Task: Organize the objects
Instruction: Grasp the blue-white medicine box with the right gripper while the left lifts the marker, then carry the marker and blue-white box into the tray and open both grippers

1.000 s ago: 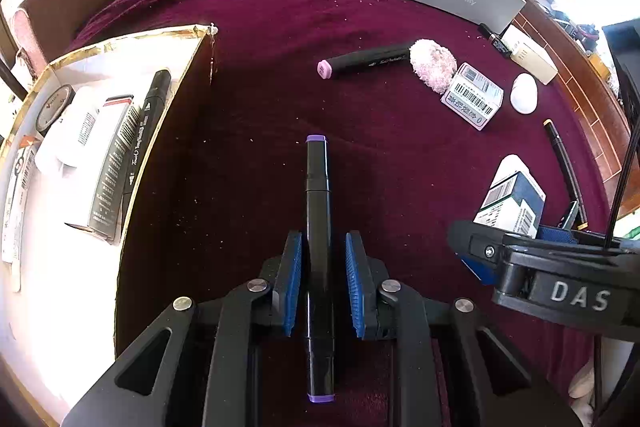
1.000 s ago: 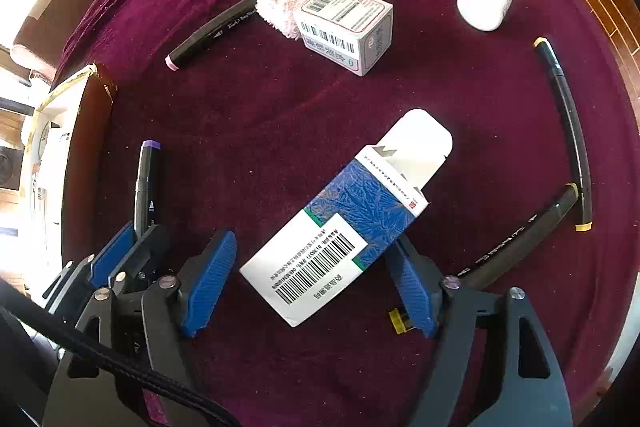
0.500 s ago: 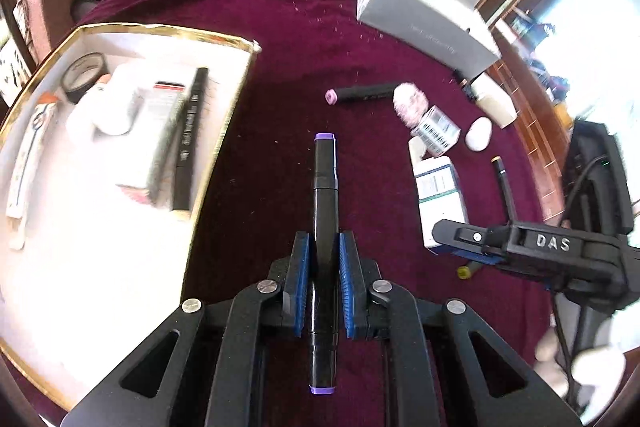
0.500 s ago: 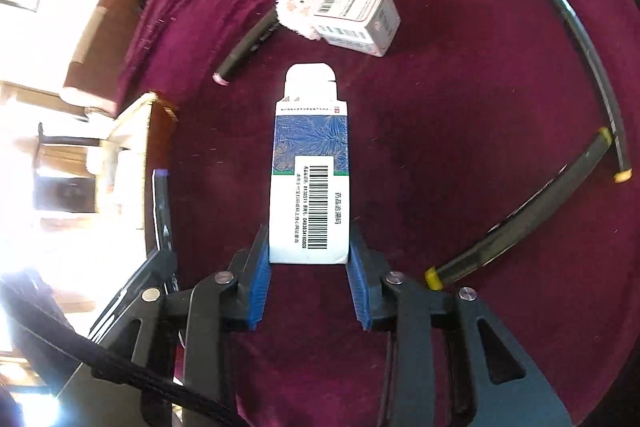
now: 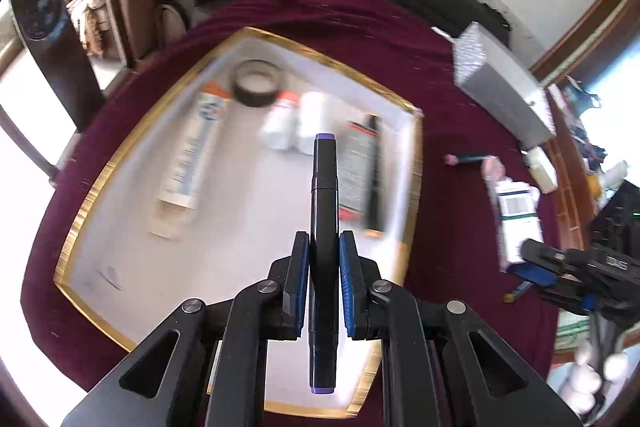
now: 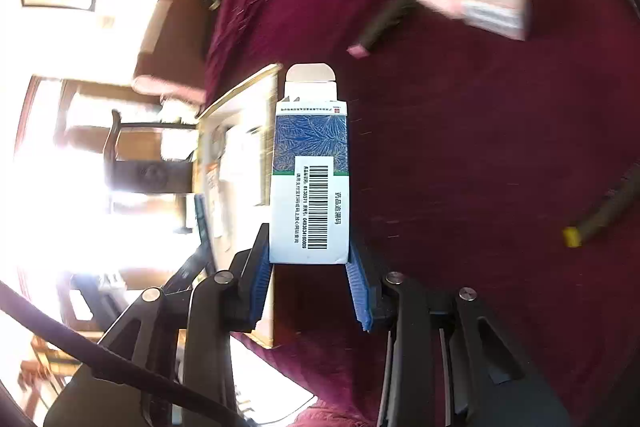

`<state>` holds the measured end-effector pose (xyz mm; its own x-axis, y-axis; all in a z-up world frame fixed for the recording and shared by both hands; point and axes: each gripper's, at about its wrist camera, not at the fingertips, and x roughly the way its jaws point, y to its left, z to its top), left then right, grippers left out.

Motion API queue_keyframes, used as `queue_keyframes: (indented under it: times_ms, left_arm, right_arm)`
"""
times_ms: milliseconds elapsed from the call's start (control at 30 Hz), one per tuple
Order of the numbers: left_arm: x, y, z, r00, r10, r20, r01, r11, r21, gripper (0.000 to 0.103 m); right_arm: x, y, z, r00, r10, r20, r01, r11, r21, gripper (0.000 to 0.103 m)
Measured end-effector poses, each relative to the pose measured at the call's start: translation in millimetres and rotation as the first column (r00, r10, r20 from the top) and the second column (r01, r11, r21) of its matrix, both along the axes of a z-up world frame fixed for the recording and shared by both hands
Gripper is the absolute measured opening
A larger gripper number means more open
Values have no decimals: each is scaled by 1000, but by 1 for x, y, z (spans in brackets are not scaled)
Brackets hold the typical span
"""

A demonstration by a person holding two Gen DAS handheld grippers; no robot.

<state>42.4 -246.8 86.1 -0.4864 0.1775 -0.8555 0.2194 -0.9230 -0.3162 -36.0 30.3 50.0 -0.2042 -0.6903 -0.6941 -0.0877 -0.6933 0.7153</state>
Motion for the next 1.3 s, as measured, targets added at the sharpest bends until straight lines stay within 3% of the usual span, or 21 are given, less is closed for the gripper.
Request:
queue_keyframes:
  times_ms: [200,433,733,1300]
  left_arm:
    - [-21,-24,-23,999,-19,45,22,997,-74,12]
    - [-55,-39,-50,994,-41,102,49,996,-78,12]
    - [-73,-46,-65,988,-82,130,93,992,-85,12]
    - [-63,-73,-13,994,-88,59,95,987,-130,15]
  right_arm:
    - [-10,-60,7,996,93,1,-93,996,-11,33]
    - [-22,-123,2,985,170,19,-170,985,10,33]
    - [-26,-163,-16,971,233,50,-236,971,48,33]
    - [-26,-197,-38,956,284,70,-293,934,206,33]
